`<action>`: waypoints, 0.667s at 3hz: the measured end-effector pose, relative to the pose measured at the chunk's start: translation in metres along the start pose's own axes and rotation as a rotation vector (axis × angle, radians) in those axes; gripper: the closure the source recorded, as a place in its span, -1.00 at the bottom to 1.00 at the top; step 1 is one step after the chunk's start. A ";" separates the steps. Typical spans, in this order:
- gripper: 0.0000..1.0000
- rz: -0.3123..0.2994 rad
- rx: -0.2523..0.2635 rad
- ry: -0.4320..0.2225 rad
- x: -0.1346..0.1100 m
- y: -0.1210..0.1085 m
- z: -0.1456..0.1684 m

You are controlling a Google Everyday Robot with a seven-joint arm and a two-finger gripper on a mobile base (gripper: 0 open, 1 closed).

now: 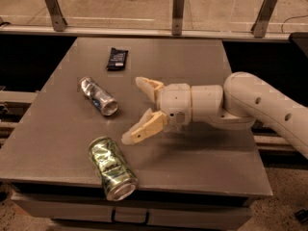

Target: Move redbull can near green can

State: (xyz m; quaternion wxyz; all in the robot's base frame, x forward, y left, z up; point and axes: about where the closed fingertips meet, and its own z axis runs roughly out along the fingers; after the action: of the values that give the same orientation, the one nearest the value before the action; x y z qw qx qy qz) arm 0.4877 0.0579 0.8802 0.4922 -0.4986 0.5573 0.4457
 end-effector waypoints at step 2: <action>-1.00 -0.054 0.063 0.084 -0.015 -0.019 -0.035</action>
Offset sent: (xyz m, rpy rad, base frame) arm 0.0270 -0.0659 0.0399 -0.1839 -0.0909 -0.1043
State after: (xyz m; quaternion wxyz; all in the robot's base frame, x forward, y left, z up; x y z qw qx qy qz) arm 0.5030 0.0233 0.8993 0.4957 -0.5158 0.5775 0.3934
